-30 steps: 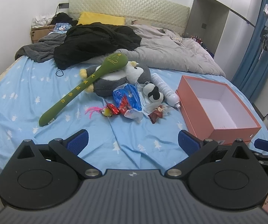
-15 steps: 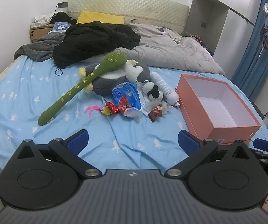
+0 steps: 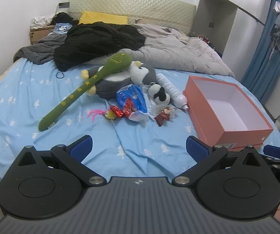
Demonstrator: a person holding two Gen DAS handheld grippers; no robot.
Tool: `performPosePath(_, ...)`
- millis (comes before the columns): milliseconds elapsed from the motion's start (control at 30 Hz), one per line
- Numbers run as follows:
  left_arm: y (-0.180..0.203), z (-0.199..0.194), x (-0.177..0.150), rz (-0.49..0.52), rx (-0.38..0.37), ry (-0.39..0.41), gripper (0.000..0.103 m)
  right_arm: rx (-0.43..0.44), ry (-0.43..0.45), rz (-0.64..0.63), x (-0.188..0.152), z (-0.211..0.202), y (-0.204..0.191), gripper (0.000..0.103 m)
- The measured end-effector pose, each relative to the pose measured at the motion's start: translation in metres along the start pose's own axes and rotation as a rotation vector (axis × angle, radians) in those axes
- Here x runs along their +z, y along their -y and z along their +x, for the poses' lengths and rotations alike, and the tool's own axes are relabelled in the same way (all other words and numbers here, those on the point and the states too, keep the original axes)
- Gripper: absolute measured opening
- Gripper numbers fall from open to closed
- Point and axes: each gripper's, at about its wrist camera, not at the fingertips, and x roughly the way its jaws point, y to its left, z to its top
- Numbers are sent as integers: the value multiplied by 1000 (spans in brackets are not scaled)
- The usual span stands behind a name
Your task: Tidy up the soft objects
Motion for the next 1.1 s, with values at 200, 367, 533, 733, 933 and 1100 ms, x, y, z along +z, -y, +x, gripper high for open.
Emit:
performPosePath(200, 3, 8, -4, 18, -24, 0, 103, 9, -6, 22, -3, 3, 5, 103)
performPosePath(367, 3, 16, -8, 13, -63, -13, 103, 4, -22, 35, -5, 8, 7, 103)
performPosePath(533, 2, 27, -7, 0, -62, -37, 103, 14, -37, 54, -6, 14, 9, 103)
performPosePath(733, -3, 37, -6, -10, -83, -49, 103, 33, -19, 66, -8, 17, 13, 103)
performPosePath(933, -1, 41, -6, 9, -73, -41, 103, 46, -51, 62, -12, 26, 13, 99)
performPosePath(1100, -3, 50, -7, 6, -66, -51, 103, 46, -50, 67, -12, 31, 15, 100)
